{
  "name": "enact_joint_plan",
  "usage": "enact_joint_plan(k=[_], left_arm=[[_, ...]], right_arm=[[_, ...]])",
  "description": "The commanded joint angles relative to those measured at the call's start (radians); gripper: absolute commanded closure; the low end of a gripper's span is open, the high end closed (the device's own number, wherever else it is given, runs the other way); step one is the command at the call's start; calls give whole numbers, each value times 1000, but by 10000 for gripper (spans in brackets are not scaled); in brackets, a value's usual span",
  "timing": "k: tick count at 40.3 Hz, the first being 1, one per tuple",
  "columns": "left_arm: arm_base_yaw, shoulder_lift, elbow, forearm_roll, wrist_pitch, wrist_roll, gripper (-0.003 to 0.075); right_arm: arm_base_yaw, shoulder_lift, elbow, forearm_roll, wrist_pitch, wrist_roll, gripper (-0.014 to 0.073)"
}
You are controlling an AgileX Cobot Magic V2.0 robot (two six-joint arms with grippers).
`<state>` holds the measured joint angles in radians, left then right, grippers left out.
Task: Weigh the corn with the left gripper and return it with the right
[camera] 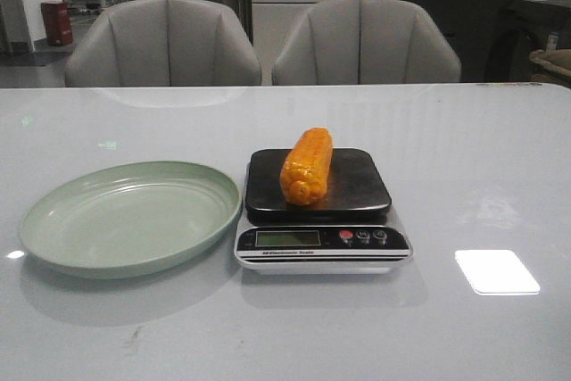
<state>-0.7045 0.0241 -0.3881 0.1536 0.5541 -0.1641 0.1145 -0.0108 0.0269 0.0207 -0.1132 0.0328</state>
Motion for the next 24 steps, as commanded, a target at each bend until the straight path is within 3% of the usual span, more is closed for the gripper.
enact_joint_plan(k=[1, 9, 17, 24], left_arm=[[0, 12, -24, 5, -84, 1, 600], [0, 12, -24, 5, -84, 1, 600], [0, 12, -24, 5, -84, 1, 600], [0, 12, -24, 5, -84, 1, 600]], right_arm=[[-3, -10, -72, 10, -66, 31, 381], [-3, 151, -283, 10, 153, 31, 381], [-3, 378, -440, 11, 202, 31, 381], [-3, 465, -454, 11, 195, 31, 381]])
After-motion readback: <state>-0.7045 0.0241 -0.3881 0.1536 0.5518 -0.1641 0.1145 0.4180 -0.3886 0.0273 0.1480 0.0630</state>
